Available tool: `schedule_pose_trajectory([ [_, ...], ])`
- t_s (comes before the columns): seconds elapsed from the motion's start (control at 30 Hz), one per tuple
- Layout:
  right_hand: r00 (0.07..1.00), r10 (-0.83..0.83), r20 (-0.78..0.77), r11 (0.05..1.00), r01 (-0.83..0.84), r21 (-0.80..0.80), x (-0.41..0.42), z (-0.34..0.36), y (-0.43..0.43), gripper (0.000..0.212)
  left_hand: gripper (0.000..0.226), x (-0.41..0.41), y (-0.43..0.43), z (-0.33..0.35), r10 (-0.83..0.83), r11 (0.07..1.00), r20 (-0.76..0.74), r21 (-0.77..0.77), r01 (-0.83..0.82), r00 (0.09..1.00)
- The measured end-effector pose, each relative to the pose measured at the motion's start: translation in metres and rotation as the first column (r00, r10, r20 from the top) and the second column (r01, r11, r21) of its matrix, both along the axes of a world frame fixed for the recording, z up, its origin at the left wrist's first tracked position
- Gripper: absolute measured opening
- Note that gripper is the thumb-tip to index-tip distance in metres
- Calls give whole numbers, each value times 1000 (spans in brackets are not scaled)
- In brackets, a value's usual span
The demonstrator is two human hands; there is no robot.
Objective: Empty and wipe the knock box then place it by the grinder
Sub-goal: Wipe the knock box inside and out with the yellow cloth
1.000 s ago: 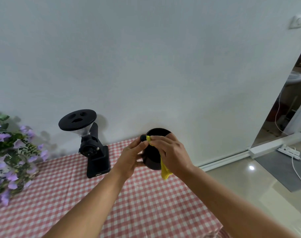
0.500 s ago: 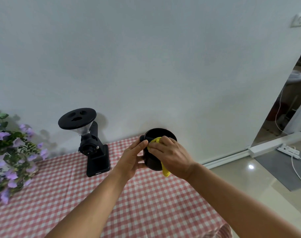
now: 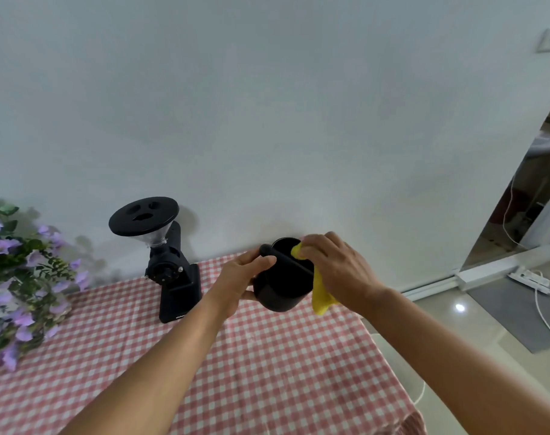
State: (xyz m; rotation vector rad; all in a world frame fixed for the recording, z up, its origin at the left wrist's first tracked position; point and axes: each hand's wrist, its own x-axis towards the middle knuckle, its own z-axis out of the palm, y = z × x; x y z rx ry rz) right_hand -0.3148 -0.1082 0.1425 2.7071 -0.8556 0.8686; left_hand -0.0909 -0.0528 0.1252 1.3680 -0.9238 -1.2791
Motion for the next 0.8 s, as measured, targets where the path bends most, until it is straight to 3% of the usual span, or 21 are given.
schedule_pose_trajectory([
  [0.07, 994, -65, -91, 995, 72, 73, 1, -5, -1, 44, 38, -5, -1, 1, 36, 999, -15, -15, -36, 999],
  [0.17, 974, -127, -189, 963, 167, 212, 0, -13, 3, 41, 40, -8, -3, 0, 162, 986, -54, -36, -164, 985],
  [0.3, 991, -134, -28, 928, 135, 346, 15, -27, 27, 40, 47, -14, -3, -9, 297, 952, -156, -27, -304, 942],
  [0.4, 989, -129, -77, 928, 148, 342, 27, -35, 41, 44, 45, -26, -3, -7, 314, 945, -181, -41, -326, 932],
  [0.57, 942, -303, 141, 871, 214, 442, 10, -21, 24, 36, 45, -20, -4, -5, 314, 944, -192, -43, -328, 930],
  [0.63, 935, -339, 107, 860, 262, 437, 12, -18, 18, 37, 42, -21, -2, -9, 310, 948, -185, -22, -319, 933],
  [0.8, 975, -222, 6, 870, 195, 453, 24, -30, 29, 32, 48, -33, -1, -15, 399, 914, -270, 47, -402, 876],
])
